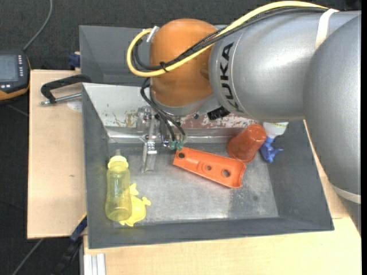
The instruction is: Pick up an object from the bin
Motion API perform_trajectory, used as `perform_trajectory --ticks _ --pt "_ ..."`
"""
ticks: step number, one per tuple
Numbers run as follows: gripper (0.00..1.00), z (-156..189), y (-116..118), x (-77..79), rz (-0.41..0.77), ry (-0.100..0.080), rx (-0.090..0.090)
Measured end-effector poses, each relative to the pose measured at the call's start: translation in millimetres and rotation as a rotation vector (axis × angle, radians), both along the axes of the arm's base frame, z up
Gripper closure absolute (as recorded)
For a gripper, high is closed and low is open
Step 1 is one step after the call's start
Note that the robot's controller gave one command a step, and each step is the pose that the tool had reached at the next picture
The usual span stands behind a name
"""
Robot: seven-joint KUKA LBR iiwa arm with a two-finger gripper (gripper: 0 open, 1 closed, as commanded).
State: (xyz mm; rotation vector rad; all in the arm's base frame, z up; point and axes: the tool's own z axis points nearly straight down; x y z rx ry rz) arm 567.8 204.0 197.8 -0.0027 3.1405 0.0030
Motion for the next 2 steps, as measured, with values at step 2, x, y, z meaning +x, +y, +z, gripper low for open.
perform_trajectory --ticks 2 --pt "0.00 -44 -51 7.8 -0.311 0.002 0.000"
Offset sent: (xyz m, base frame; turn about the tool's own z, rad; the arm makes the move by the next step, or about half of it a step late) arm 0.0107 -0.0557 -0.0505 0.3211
